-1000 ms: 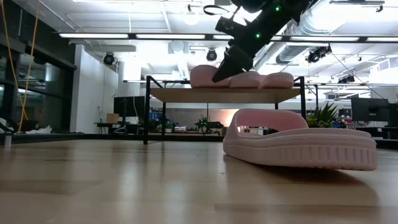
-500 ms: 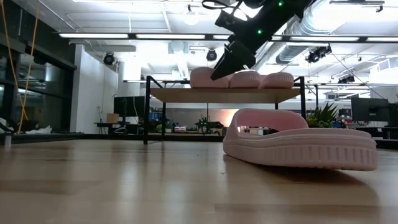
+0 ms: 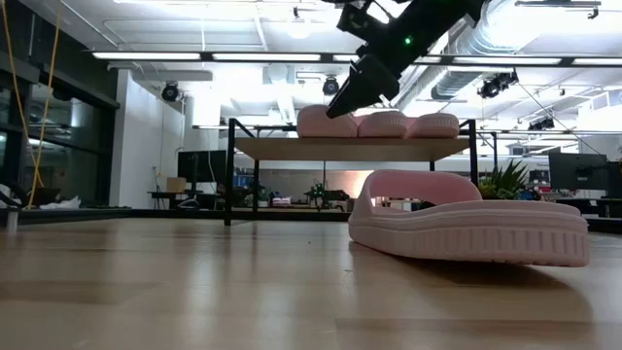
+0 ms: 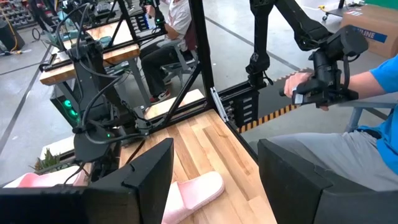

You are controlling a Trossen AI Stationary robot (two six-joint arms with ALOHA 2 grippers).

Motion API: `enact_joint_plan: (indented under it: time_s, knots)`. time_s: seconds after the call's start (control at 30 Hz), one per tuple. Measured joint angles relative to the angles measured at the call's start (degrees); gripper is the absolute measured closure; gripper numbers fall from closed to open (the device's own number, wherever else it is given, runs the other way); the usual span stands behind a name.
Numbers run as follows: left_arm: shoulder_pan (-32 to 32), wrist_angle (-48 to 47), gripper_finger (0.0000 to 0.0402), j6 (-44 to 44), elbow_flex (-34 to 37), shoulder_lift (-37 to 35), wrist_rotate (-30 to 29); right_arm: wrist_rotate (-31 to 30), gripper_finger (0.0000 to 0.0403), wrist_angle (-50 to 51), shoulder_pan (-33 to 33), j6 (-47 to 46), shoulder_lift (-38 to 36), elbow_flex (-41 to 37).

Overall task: Pick and place slides into the shelf
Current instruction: Put the pink slide on the shelf

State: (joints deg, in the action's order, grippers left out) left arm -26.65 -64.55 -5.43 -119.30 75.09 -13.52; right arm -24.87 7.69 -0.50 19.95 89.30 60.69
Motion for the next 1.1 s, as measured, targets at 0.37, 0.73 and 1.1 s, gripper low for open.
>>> enact_joint_plan:
  time_s: [0.37,0.73,1.1]
  knots:
    - [0.0,-0.1,0.0188,0.0,0.0,0.1,0.0,5.9,0.0157,-3.2,2.3,-2.2,0.0,0.0]
    - [0.0,-0.1,0.0188,0.0,0.0,0.1,0.0,8.7,0.0157,-2.4,1.7,-3.6,0.0,0.0]
    - [0.0,-0.1,0.0188,0.0,0.0,0.1,0.0,10.8,0.0157,-1.5,-1.4,-5.5,0.0,0.0]
